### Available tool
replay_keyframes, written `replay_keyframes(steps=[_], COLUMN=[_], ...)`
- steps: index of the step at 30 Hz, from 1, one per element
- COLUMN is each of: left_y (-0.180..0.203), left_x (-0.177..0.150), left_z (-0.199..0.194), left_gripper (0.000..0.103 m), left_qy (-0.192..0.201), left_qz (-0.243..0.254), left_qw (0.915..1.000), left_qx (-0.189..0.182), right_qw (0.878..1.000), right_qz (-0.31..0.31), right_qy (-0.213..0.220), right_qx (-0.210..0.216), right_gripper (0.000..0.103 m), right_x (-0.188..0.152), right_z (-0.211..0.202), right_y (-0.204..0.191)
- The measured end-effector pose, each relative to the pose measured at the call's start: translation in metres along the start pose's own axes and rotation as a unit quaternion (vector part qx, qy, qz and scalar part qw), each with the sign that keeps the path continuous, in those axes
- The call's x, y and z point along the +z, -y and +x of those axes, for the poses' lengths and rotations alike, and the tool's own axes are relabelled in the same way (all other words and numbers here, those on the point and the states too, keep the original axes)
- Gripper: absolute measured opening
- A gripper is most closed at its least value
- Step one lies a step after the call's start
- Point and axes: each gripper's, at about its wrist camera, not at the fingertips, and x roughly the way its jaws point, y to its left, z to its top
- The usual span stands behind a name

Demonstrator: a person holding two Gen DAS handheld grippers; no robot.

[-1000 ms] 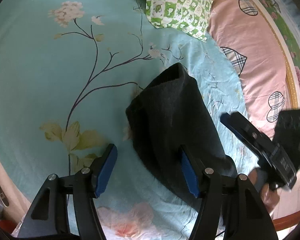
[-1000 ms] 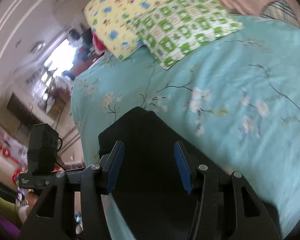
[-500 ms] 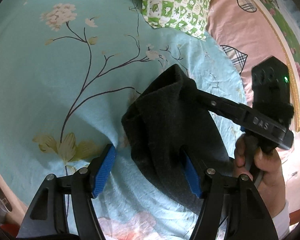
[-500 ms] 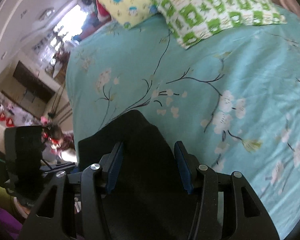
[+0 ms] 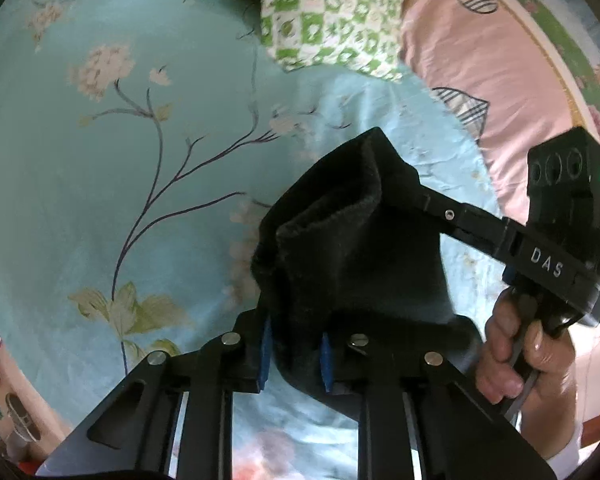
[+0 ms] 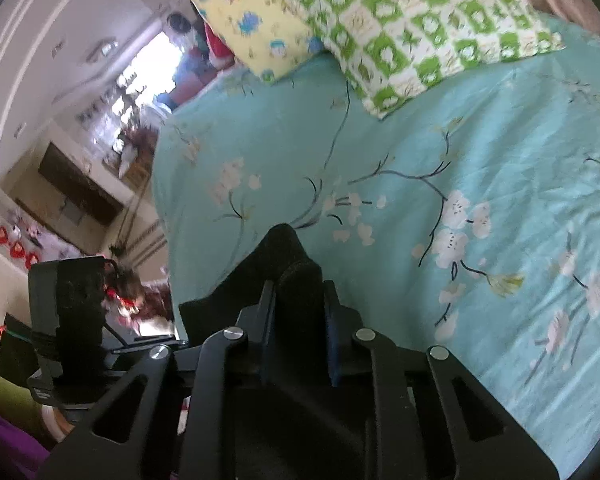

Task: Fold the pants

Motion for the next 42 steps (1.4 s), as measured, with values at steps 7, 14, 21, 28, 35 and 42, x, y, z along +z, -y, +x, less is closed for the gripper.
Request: replay_keyframes(steps=[7, 14, 21, 28, 35, 42], left_y=[0.036, 0.096, 0.146, 0.185, 0.216, 0.245], left_x=[-0.003, -0.018, -0.044, -0.075, -0.104, -0.128], left_z=[-0.036, -0.062, -0.072, -0.073, -0.068, -0.060], left_gripper=[0.018, 0.018, 0.018, 0.018, 0.018, 0.018], left_qy=[0.024, 0.036, 0.028, 0.009, -0.011, -0.032], left_qz=[0.035, 0.095, 0.152, 0.194, 0.234, 0.272], left_qw=[0.9985, 0.9916, 0.9813, 0.9718, 0.9622, 0.9503], left_qx=[-0.034, -0.080, -0.115, -0.133, -0.138, -0.149], right_qw=[0.996, 0.987, 0.974, 0.960, 0.944, 0.931], right_qz=[0.013, 0.036, 0.052, 0.087, 0.122, 0.147], right_qy=[0.085, 0.156, 0.220, 0.266, 0.306, 0.335], right_qx=[0.014, 0.020, 0.012, 0.010, 0.015, 0.008], right_gripper=[0.022, 0.021, 0.019, 0.018, 0.018, 0.018], right_x=[-0.018, -0.045, -0.086, -0.130, -0.166, -0.205], right_z=[-0.060, -0.127, -0.187, -0.224, -0.244, -0.269], right_y=[-0.016, -0.018, -0.014, -0.006, 0.007, 0.017])
